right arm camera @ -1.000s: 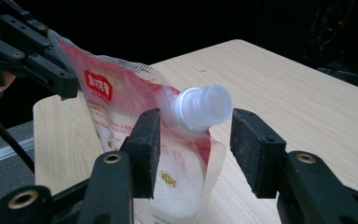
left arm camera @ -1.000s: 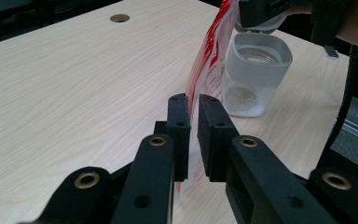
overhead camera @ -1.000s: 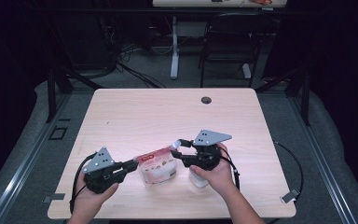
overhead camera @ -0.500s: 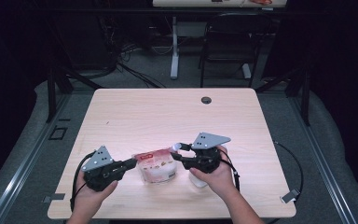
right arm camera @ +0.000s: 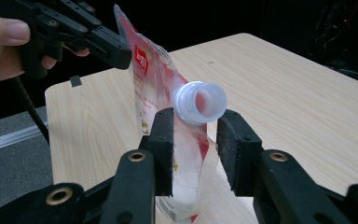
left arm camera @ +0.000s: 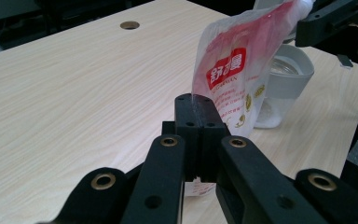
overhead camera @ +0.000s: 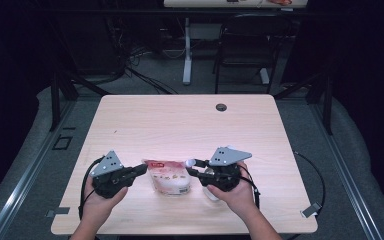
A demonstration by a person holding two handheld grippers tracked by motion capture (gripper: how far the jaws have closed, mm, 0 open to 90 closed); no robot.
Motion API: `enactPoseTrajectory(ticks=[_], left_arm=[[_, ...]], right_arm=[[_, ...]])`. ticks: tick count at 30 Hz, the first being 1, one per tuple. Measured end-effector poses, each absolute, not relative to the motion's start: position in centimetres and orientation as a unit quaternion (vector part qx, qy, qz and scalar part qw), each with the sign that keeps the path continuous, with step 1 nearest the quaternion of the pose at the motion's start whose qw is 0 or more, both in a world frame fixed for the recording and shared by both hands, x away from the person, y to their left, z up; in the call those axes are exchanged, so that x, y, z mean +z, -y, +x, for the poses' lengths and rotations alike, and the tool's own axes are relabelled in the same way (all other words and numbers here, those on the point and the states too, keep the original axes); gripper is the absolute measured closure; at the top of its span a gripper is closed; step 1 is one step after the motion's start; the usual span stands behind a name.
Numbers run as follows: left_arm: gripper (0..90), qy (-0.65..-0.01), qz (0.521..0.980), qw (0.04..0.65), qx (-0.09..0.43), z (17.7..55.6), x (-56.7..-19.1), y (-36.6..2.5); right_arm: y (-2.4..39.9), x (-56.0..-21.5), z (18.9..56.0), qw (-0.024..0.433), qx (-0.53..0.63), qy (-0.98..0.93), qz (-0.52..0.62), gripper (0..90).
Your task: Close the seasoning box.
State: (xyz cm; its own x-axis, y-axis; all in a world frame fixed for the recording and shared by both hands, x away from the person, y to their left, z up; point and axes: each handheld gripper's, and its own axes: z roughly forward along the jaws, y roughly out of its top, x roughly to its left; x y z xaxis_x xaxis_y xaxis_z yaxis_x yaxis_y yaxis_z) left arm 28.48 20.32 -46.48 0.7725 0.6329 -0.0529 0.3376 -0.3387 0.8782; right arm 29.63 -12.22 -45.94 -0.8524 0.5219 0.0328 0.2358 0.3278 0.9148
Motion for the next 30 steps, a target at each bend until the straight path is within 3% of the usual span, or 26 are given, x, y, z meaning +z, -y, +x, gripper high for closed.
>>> enactPoseTrajectory(ticks=[30], left_arm=[[79.0, -0.309, 0.799, 0.494, 0.15, 28.5, -46.8, -20.8]], right_arm=[[12.7, -43.8, 29.7, 0.135, 0.519, -0.814, 0.224, 60.4]])
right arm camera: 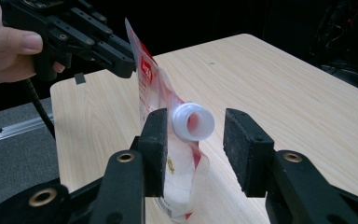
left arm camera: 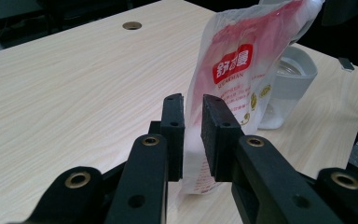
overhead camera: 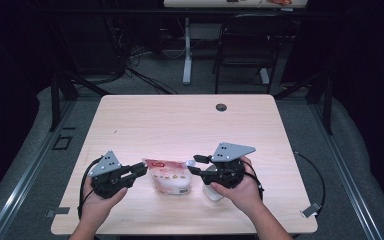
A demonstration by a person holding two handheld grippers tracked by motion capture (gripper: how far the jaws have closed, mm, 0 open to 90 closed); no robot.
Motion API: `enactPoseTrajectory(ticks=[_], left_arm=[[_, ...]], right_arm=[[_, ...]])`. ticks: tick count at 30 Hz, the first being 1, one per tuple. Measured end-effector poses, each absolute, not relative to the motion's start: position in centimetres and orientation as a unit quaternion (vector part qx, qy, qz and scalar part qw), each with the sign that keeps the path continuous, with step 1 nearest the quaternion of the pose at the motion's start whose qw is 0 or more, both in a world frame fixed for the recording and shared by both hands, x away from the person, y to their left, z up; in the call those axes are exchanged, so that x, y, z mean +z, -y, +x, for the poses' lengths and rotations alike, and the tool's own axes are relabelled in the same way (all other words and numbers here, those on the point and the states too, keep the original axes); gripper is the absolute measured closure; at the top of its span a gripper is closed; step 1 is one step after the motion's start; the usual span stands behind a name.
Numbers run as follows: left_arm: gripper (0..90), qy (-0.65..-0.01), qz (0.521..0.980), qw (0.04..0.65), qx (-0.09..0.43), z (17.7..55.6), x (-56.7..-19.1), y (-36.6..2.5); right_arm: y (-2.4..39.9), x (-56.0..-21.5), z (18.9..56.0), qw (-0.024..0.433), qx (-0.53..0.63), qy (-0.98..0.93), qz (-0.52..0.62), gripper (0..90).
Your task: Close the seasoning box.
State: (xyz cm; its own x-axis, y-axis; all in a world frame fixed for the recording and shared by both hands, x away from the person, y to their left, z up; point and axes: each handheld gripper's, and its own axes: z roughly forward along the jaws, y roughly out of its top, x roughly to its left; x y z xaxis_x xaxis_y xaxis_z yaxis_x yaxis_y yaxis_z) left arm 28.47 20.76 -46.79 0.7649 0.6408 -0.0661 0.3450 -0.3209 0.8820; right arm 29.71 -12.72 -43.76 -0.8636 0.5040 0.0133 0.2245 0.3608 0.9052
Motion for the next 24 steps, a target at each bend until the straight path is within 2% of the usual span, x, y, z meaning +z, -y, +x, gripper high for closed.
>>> enactPoseTrajectory(ticks=[14, 24], left_arm=[[75.8, -0.311, 0.799, 0.493, 0.149, 28.5, -47.0, -21.0], [75.5, -0.312, 0.799, 0.493, 0.148, 28.4, -47.1, -21.1]], right_arm=[[11.0, -41.9, 30.4, 0.138, 0.511, -0.824, 0.202, 60.1], [9.2, -41.5, 31.1, 0.127, 0.485, -0.846, 0.181, 63.9]])
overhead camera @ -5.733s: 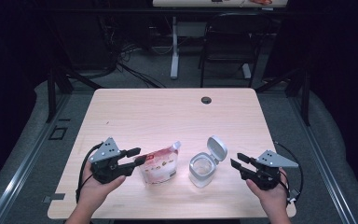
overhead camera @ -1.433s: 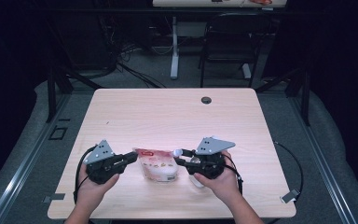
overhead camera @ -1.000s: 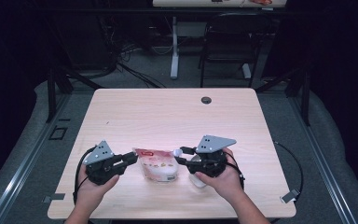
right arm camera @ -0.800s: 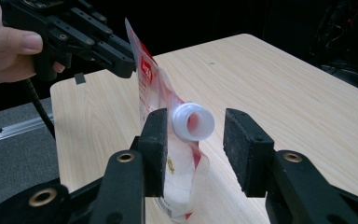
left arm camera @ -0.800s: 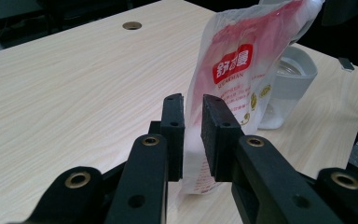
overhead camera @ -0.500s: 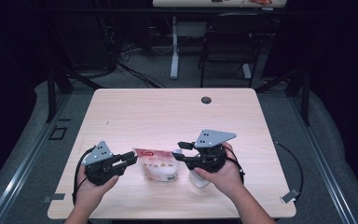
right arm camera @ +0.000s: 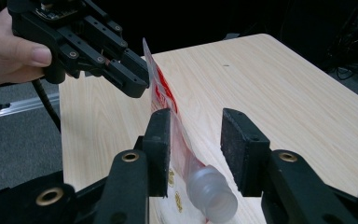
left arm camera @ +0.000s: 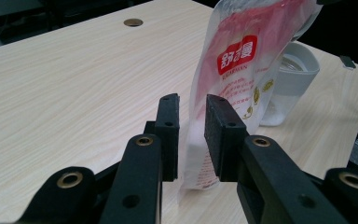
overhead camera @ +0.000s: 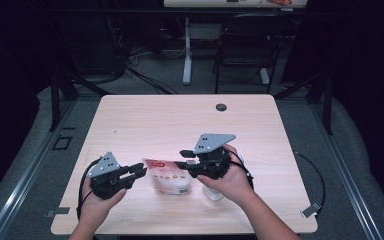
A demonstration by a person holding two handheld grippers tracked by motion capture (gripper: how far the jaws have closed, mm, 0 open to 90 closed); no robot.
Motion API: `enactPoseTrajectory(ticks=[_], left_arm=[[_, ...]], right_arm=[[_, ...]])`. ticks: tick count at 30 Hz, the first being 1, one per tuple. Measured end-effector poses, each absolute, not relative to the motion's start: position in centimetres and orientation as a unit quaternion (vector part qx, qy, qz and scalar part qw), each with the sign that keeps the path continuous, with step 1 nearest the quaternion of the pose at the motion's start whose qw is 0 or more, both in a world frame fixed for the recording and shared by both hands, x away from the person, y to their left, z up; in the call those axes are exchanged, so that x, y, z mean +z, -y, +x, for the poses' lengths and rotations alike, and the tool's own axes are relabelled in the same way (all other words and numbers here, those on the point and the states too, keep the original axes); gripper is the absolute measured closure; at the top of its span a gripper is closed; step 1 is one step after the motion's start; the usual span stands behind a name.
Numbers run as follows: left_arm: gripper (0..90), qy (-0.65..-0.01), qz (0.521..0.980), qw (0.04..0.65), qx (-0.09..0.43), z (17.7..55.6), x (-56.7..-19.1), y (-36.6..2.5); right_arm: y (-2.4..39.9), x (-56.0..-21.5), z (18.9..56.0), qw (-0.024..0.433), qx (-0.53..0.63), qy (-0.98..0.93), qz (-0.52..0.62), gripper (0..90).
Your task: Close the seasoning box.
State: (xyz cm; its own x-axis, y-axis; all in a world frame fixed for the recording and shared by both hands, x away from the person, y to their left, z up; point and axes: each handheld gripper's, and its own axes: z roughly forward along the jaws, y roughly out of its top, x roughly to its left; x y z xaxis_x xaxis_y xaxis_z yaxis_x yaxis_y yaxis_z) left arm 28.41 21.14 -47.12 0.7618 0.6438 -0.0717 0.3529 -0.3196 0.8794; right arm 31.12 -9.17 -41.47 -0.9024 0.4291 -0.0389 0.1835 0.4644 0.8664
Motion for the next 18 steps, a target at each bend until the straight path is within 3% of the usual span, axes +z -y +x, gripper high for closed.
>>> enactPoseTrajectory(ticks=[18], left_arm=[[74.5, -0.316, 0.796, 0.493, 0.149, 28.5, -47.2, -21.4]], right_arm=[[6.8, -41.5, 31.8, 0.121, 0.449, -0.871, 0.16, 69.5]])
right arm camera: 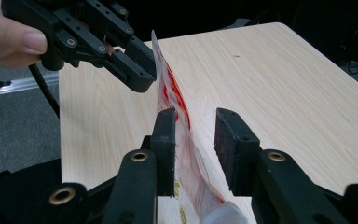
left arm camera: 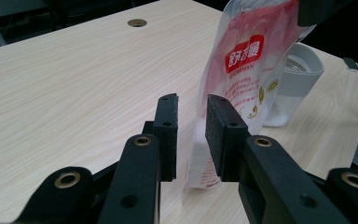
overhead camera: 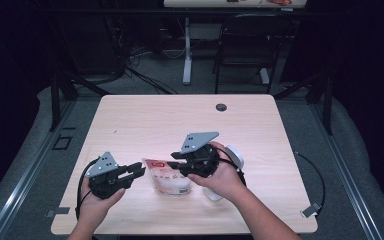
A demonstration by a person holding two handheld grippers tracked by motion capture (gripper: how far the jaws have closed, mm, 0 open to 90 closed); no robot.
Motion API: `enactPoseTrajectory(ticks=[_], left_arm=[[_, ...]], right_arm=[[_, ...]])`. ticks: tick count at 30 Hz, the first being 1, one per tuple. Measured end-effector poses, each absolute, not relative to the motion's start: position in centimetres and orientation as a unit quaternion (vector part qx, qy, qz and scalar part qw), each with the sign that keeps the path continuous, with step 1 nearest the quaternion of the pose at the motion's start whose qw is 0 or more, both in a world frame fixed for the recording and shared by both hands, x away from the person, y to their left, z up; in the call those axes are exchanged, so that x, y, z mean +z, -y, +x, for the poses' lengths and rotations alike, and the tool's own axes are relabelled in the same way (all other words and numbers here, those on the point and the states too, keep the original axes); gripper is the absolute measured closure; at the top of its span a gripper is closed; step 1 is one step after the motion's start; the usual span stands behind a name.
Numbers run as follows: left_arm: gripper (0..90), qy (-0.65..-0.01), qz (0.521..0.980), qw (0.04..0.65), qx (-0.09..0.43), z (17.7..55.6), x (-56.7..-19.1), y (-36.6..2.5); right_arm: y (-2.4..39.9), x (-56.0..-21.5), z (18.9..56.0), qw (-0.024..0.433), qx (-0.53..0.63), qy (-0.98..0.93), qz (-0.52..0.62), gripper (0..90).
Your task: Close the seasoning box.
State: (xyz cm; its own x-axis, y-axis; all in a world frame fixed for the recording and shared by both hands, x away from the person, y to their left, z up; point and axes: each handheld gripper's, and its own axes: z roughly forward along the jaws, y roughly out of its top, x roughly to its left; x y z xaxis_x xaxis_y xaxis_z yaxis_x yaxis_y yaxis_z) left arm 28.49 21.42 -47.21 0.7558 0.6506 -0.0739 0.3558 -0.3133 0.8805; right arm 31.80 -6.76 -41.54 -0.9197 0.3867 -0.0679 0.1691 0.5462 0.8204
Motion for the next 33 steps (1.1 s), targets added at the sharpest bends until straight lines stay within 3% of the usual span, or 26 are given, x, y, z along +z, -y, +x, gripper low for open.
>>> enactPoseTrajectory(ticks=[33], left_arm=[[74.5, -0.317, 0.798, 0.491, 0.15, 28.5, -47.3, -21.4]], right_arm=[[4.9, -41.4, 32.2, 0.122, 0.42, -0.888, 0.14, 77.5]])
